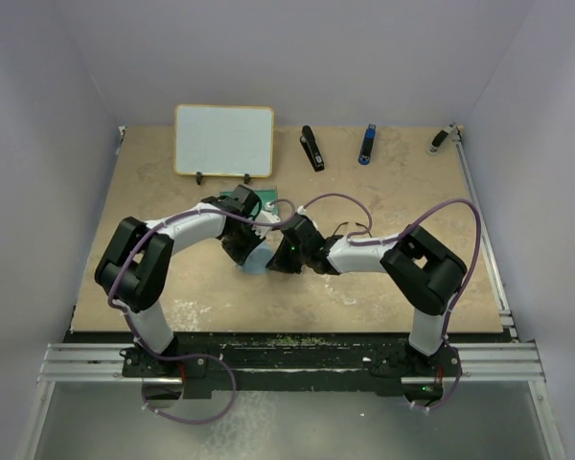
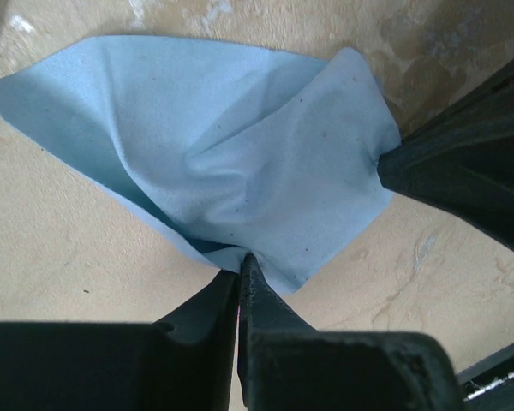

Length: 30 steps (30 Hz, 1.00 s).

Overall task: Organize the sunglasses
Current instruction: Pick up the glasses cleaning cloth from the center of the board.

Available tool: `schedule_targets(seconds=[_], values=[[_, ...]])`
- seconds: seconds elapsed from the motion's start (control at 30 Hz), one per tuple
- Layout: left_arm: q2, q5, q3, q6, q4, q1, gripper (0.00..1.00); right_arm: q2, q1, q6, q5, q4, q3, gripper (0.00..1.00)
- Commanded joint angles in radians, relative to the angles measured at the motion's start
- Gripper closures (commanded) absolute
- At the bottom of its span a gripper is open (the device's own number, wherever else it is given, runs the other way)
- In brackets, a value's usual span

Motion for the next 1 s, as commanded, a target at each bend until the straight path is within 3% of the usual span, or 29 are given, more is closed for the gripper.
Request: schedule_targets(seconds=[0.0,0.27,0.4,0.53,0.6,0.63,0.97], values=[[-0.062,-0.002,0.018,0.007,-0.051,0.007,0.96,-0.025,0.002,-0.009,0.029,-0.013,0.033,1.0],[-0.049,-0.006,0.027,0.023,-0.076,0.012,0.81,-0.03,0.002,-0.008,0.027,-0.009,0.022,1.0],[-0.037,0.0,0.032,0.025,-0.082,0.013,0.81,-0.032,0.002,-0.01,0.026,-0.009,0.019,1.0],[-0.032,0.004,0.035,0.026,-0.083,0.013,0.84,-0.028,0.002,-0.011,0.024,-0.01,0.023,1.0],[-0.032,0.004,0.035,0.025,-0.083,0.013,0.96,-0.026,0.002,-0.011,0.023,-0.009,0.024,1.0],[-0.033,0.005,0.035,0.026,-0.083,0.013,0.97,-0.026,0.002,-0.011,0.023,-0.009,0.025,1.0],[-0.097,0.008,0.036,0.022,-0.08,0.019,0.97,-0.054,0.008,-0.048,0.043,-0.056,0.045,1.0]])
